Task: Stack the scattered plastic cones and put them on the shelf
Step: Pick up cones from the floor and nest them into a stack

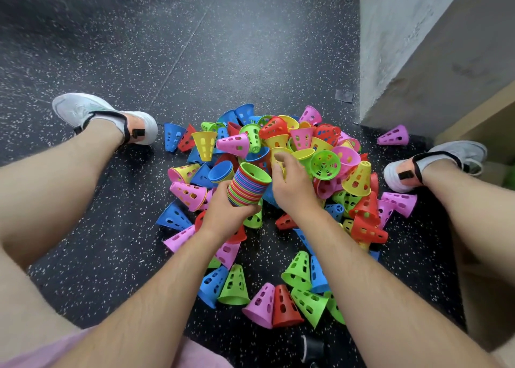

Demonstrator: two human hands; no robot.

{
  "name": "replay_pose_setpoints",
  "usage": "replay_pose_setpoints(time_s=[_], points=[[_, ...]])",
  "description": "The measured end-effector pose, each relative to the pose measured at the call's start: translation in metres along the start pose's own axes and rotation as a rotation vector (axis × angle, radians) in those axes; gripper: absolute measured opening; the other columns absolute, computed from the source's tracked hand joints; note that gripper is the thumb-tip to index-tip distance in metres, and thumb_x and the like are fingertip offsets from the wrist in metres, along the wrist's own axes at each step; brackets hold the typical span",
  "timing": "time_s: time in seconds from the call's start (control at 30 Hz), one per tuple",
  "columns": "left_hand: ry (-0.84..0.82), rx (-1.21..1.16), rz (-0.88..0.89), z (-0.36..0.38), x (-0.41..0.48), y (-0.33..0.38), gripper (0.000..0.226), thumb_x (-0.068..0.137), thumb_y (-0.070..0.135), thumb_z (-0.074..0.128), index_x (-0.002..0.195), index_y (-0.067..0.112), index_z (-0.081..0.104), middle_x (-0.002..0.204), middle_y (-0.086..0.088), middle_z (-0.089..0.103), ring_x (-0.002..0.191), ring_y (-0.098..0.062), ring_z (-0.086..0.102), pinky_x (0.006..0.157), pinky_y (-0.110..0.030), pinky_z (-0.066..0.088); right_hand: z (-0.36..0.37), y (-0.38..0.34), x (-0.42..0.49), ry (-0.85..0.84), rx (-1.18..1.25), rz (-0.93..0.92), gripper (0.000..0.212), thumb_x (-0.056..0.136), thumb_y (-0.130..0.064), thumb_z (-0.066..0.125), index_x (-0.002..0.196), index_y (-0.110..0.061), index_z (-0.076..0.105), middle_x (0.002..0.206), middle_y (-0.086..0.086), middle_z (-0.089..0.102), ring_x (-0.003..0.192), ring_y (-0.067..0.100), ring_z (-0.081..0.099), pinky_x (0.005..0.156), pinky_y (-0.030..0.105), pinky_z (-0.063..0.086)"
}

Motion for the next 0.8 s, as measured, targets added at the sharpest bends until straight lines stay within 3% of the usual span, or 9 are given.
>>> replay_pose_setpoints(time_s=[0.13, 0.3, 0.43, 0.57, 0.67, 0.8], points=[[-0.008, -0.023, -0.001, 0.004, 0.007, 0.005, 0.059, 0.072, 0.014, 0.090, 0.118, 0.021, 0.055, 0.099, -0.001, 0.069, 0.084, -0.013, 0.069, 0.067, -0.021, 0.054, 0.002, 0.013, 0.039, -0.047, -0.390, -0.049, 0.037, 0.099, -0.024, 0.051, 0.135, -0.016, 0.056, 0.132, 0.003, 0.060, 0.128, 0.027, 0.043, 0.107, 0.042, 0.033], [-0.021, -0.047, -0.009, 0.007, 0.018, 0.006, 0.058, 0.071, 0.018, 0.090, 0.116, 0.025, 0.055, 0.102, 0.001, 0.067, 0.084, -0.008, 0.067, 0.067, -0.019, 0.049, 0.011, 0.019, 0.085, -0.137, -0.775, -0.100, 0.037, 0.099, -0.034, 0.053, 0.132, -0.019, 0.053, 0.131, 0.005, 0.058, 0.126, 0.029, 0.043, 0.108, 0.042, 0.030], [-0.017, -0.060, 0.001, 0.005, 0.023, 0.006, 0.054, 0.072, 0.019, 0.091, 0.110, 0.030, 0.054, 0.099, 0.002, 0.068, 0.088, -0.014, 0.068, 0.075, -0.030, 0.055, 0.018, 0.029, 0.105, -0.212, -0.958, -0.096, 0.034, 0.099, -0.037, 0.052, 0.127, -0.019, 0.058, 0.128, 0.006, 0.060, 0.124, 0.029, 0.045, 0.109, 0.041, 0.028], [-0.008, -0.045, -0.001, 0.003, 0.023, 0.002, 0.055, 0.071, 0.023, 0.091, 0.111, 0.030, 0.055, 0.101, 0.002, 0.068, 0.089, -0.014, 0.069, 0.078, -0.034, 0.058, 0.018, 0.031, 0.105, -0.241, -0.911, -0.128, 0.023, 0.100, -0.030, 0.049, 0.118, -0.024, 0.062, 0.122, 0.004, 0.059, 0.119, 0.028, 0.046, 0.103, 0.042, 0.031], [-0.013, -0.029, -0.004, 0.004, 0.021, 0.002, 0.058, 0.072, 0.023, 0.091, 0.117, 0.027, 0.054, 0.102, 0.004, 0.067, 0.090, -0.010, 0.068, 0.076, -0.029, 0.054, 0.006, 0.023, 0.098, -0.264, -0.864, -0.218, 0.021, 0.103, -0.028, 0.046, 0.118, -0.021, 0.060, 0.121, 0.005, 0.058, 0.117, 0.029, 0.048, 0.097, 0.042, 0.036], [-0.024, -0.031, 0.008, 0.010, 0.018, 0.004, 0.060, 0.071, 0.020, 0.091, 0.119, 0.024, 0.055, 0.105, 0.001, 0.068, 0.088, -0.008, 0.067, 0.074, -0.024, 0.050, -0.035, 0.004, 0.082, -0.169, -0.653, -0.270, 0.019, 0.103, -0.026, 0.048, 0.109, -0.014, 0.061, 0.110, 0.008, 0.059, 0.103, 0.033, 0.054, 0.083, 0.045, 0.044]])
Point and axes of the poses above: each hand's wrist, its own x-axis towards the middle knuckle, its own z-axis out of the palm, y = z × x, the point moved 5 cm from there along x, towards the middle knuckle
